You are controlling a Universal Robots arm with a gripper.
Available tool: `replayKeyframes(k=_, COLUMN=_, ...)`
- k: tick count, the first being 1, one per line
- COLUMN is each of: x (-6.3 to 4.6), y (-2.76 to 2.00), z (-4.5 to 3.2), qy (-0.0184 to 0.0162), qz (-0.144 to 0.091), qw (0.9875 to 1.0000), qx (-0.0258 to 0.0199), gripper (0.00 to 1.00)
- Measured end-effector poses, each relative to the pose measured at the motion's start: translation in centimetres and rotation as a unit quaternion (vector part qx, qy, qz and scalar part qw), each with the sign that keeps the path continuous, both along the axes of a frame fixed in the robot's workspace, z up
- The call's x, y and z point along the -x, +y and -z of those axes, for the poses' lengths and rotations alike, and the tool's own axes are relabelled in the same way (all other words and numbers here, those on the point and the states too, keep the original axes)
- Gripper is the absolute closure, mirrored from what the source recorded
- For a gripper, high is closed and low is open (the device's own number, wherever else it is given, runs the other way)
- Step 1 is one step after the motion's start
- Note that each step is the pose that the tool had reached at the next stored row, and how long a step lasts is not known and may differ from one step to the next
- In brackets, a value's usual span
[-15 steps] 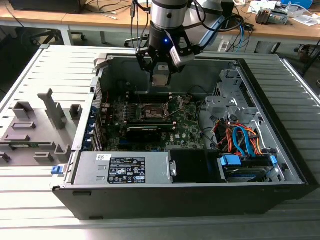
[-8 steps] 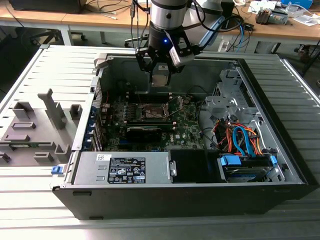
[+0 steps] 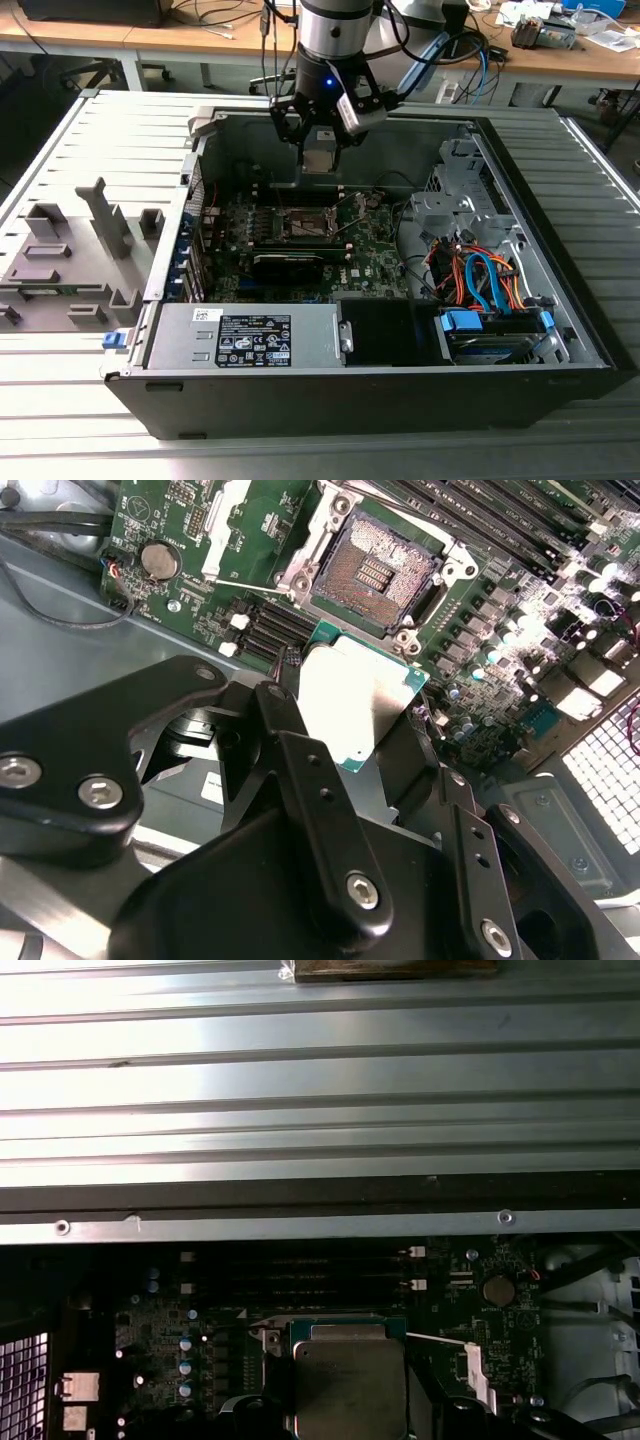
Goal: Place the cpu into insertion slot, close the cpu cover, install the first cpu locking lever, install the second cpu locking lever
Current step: 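Place the cpu into insertion slot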
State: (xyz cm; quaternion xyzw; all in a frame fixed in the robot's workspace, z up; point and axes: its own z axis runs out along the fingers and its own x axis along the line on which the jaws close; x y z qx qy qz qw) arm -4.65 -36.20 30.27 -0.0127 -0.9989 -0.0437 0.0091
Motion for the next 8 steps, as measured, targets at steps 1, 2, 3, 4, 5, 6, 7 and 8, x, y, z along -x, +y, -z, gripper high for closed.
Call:
replayKeyframes(k=1, x=0.02, y=0.00, z=0.00, qy=0.0000, qz=0.000, qw=1.0000, qx=0.0000, gripper=0.46)
replayKeyframes(k=2, x=0.03, y=0.00, z=0.01, qy=0.0000, qz=0.000, qw=1.0000, qx=0.0000, gripper=0.46)
replayKeyframes(k=3, x=0.03, y=0.00, z=0.01, qy=0.0000, qz=0.000, qw=1.0000, qx=0.0000, gripper=0.46)
replayKeyframes(k=4, x=0.03, y=0.00, z=0.01, qy=0.0000, qz=0.000, qw=1.0000, qx=0.0000, gripper=0.46)
replayKeyframes(k=5, x=0.03, y=0.00, z=0.02, qy=0.0000, qz=0.000, qw=1.0000, qx=0.0000, gripper=0.46)
replayKeyframes(k=6, x=0.03, y=0.00, z=0.02, qy=0.0000, qz=0.000, qw=1.0000, qx=0.0000, gripper=0.46)
replayKeyframes(k=7, x=0.03, y=0.00, z=0.02, qy=0.0000, qz=0.000, qw=1.0000, qx=0.0000, gripper=0.46)
replayKeyframes(k=8, x=0.03, y=0.00, z=0.02, qy=0.0000, qz=0.000, qw=1.0000, qx=0.0000, gripper=0.46)
